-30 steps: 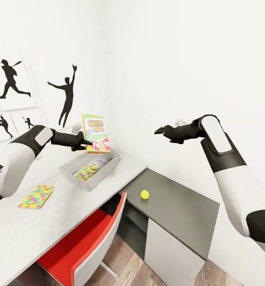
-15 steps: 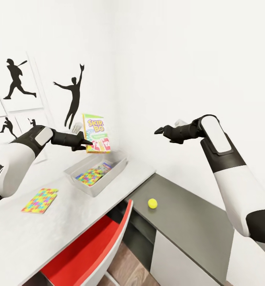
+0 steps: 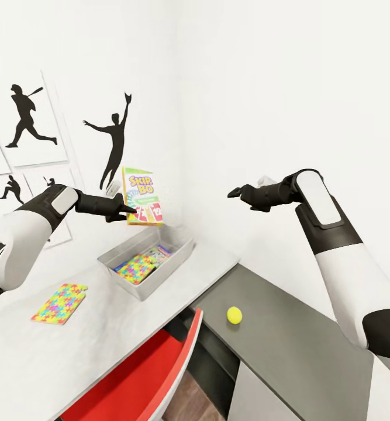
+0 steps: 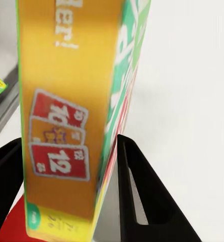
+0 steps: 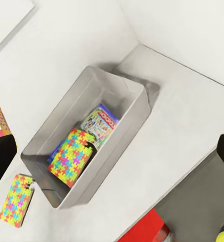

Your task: Put all the toys in the child's room - the three board games (two on the bed and one on the table), the two jigsaw puzzles on the table, and the tennis ball on the table - inside the toy box on the table in the child's room.

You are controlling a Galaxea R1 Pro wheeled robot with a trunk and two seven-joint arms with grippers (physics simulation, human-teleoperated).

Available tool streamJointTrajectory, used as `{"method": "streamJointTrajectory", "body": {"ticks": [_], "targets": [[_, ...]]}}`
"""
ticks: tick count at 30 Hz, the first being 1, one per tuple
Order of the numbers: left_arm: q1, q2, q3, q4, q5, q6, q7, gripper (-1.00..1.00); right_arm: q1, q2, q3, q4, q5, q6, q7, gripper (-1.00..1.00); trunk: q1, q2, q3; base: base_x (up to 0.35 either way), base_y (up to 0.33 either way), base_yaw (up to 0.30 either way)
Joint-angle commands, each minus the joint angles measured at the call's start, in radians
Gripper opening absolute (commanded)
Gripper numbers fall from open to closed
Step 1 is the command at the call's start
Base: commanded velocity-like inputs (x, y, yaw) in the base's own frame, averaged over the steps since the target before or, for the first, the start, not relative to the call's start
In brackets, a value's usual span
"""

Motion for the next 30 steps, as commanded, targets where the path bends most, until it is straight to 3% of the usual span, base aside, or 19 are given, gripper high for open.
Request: {"method": "streamJointTrajectory", "body": {"ticks": [1, 17, 30], "targets": [[-0.001, 0.001, -0.006, 0.000, 0.001, 0.002, -0.005, -1.00, -0.002, -0.001, 0.002, -0.001, -0.010, 0.000, -0.010, 1.00, 0.001, -0.002, -0.002, 0.113, 0.044, 0.032], [-0.001, -0.001, -0.005, 0.000, 0.001, 0.002, -0.006, -1.00, 0.000, -0.001, 0.002, -0.002, -0.010, 0.000, -0.010, 1.00, 0.001, -0.002, -0.002, 0.203, 0.026, 0.003], [0.026, 0.000, -0.007, 0.005, -0.002, 0.000, -0.002, -1.00, 0.009, -0.001, 0.002, -0.004, -0.009, 0.000, -0.010, 1.00, 0.001, -0.002, -0.002, 0.012, 0.001, 0.000]]}}
